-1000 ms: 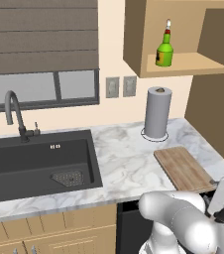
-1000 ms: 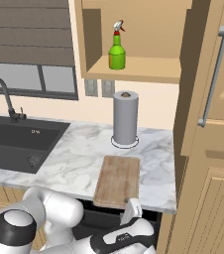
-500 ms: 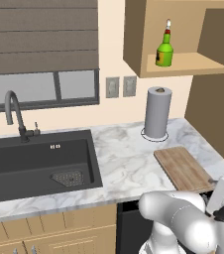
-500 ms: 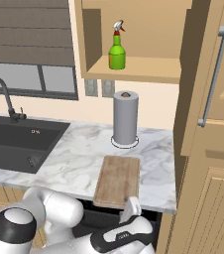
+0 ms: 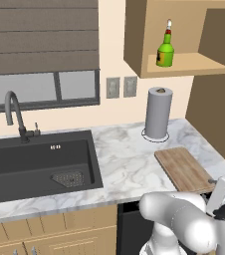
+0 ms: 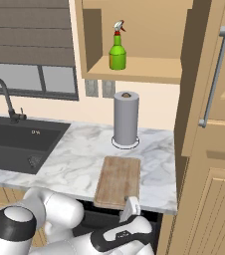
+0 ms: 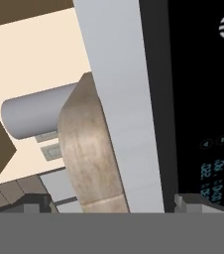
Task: Move the cutting board and knife to the sink. Then move spray from the cabinet to the counter.
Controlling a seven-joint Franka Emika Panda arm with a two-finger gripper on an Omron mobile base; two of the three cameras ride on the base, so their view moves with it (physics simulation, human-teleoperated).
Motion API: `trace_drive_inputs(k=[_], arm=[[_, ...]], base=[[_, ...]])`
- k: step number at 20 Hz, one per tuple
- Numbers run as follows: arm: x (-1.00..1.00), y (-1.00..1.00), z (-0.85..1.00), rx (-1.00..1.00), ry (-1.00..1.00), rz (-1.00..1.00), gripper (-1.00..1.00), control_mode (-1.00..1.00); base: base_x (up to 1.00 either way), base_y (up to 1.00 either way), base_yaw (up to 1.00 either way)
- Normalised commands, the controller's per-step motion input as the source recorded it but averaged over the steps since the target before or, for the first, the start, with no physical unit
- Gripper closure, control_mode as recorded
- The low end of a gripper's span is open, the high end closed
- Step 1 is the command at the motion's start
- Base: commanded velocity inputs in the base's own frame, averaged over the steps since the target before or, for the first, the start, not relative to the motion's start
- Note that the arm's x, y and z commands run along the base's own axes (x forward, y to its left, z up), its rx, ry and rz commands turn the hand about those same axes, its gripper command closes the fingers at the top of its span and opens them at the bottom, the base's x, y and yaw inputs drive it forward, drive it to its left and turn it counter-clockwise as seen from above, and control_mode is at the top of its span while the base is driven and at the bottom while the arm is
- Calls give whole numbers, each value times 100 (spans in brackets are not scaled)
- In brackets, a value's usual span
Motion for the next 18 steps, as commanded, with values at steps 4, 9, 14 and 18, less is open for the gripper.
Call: trace_drive_inputs(k=[4, 9, 14, 18], arm=[[0, 0, 0, 0, 0, 0, -100, -100], [0, 0, 0, 0, 0, 0, -100, -100], [0, 0, 0, 0, 0, 0, -100, -100], [0, 0, 0, 0, 0, 0, -100, -100]], base=[[0, 0, 0], [0, 0, 0], [0, 0, 0], [0, 0, 0]])
